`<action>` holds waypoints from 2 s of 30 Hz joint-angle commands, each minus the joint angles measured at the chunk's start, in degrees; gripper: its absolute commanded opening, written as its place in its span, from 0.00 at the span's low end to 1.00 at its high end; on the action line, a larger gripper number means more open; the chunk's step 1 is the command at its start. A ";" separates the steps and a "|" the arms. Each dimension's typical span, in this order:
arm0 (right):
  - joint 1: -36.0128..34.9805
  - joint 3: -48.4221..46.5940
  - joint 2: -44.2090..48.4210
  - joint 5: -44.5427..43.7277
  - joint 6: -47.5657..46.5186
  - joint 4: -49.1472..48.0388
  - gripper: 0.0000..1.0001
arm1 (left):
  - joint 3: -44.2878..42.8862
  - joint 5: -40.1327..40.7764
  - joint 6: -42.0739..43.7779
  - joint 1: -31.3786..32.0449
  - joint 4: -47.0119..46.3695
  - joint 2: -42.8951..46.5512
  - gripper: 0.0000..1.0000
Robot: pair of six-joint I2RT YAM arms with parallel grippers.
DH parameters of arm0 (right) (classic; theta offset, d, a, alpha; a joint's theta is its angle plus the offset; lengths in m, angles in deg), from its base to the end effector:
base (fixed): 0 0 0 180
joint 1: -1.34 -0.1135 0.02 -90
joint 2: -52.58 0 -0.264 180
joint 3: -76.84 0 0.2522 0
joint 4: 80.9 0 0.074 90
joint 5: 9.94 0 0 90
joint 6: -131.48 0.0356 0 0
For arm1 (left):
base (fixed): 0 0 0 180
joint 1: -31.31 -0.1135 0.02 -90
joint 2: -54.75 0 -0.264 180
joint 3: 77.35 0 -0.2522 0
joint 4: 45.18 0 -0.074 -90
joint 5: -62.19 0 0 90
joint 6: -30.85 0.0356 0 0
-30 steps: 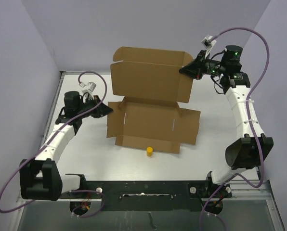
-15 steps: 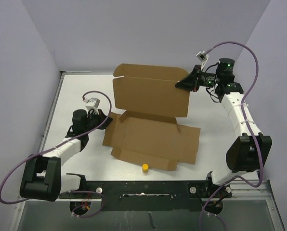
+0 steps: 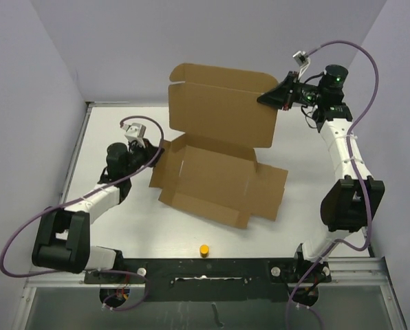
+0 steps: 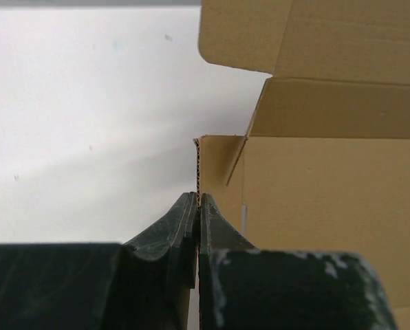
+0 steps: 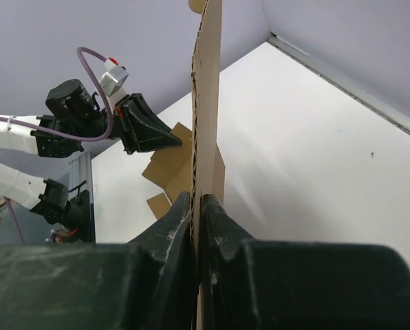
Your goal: Fold the paper box
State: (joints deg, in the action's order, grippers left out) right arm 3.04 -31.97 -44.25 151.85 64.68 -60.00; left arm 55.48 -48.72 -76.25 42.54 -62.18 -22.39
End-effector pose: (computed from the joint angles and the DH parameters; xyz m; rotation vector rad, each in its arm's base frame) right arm 0.3830 0.0225 0.4148 -0.5962 1.7016 1.3347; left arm 0.2763 -0.0678 0.2208 0.1732 1.8257 -0.6780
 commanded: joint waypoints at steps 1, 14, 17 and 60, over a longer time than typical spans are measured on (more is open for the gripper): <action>1.49 -2.33 -0.73 3.55 9.16 -15.34 0.00 | -6.40 -0.99 1.59 0.41 -6.58 -3.36 0.00; -0.37 6.86 -1.08 10.86 26.33 -55.01 0.00 | -8.96 7.98 13.03 9.21 -29.53 -17.88 0.00; -0.37 9.43 0.12 13.00 21.17 -52.64 0.00 | -7.17 9.22 13.74 10.81 -34.93 -20.08 0.00; 1.76 -4.77 -0.10 7.96 17.35 -32.96 0.00 | -6.08 -11.34 -0.21 0.82 -12.52 -10.83 0.01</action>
State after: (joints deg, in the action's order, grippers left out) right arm 5.05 -34.74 -46.44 160.35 81.55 -90.56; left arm 52.40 -52.85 -75.51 44.33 -79.01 -35.79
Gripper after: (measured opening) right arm 0.042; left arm 0.092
